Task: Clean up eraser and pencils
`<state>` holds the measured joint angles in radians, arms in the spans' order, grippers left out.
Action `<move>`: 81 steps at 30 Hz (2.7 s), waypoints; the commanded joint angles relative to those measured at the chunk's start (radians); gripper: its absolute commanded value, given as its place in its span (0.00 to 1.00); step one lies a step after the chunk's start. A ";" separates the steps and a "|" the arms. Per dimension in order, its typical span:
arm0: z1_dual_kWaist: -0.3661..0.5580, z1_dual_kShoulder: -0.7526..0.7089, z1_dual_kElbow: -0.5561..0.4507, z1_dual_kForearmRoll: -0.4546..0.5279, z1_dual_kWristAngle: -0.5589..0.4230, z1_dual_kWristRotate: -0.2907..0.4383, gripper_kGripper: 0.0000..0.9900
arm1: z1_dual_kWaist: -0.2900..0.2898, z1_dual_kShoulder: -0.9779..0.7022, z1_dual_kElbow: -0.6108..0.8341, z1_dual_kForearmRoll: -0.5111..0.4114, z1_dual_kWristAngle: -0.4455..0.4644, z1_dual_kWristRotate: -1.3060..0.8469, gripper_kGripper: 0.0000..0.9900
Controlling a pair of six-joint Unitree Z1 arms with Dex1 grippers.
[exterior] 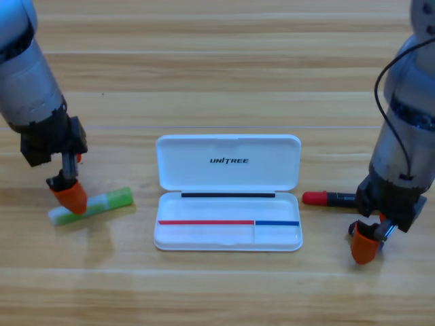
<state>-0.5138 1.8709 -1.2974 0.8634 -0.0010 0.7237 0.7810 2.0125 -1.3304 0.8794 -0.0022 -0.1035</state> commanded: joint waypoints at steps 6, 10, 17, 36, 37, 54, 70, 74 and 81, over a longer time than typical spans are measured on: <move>0.017 0.031 0.060 -0.034 -0.007 -0.012 0.97 | -0.019 0.121 -0.044 -0.023 -0.002 -0.004 0.78; 0.017 0.027 0.064 -0.037 -0.004 -0.013 0.97 | -0.026 0.137 -0.050 -0.023 0.004 -0.010 0.62; 0.017 0.022 0.089 -0.067 -0.005 -0.020 0.97 | -0.037 0.149 -0.044 -0.023 0.022 -0.022 0.17; 0.015 0.059 0.167 -0.199 0.016 -0.041 0.97 | -0.052 0.064 -0.021 0.019 0.008 -0.012 0.00; 0.015 0.066 0.167 -0.202 0.016 -0.041 0.97 | -0.052 0.057 -0.032 0.033 0.010 0.007 0.00; 0.017 0.128 0.205 -0.297 0.027 -0.038 0.96 | 0.101 0.080 -0.270 0.130 -0.015 -0.349 0.00; 0.025 0.165 0.208 -0.313 0.029 0.033 0.37 | 0.181 0.207 -0.426 0.170 -0.004 -0.496 0.00; 0.025 0.160 0.205 -0.313 0.032 0.057 0.00 | 0.181 0.233 -0.437 0.170 -0.004 -0.512 0.00; 0.025 0.129 0.201 -0.282 0.047 0.065 0.00 | 0.181 0.265 -0.464 0.170 -0.004 -0.532 0.00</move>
<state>-0.5137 1.9617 -1.1113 0.5620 0.0283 0.7702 0.9348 2.2036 -1.7790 1.0310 -0.0058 -0.6217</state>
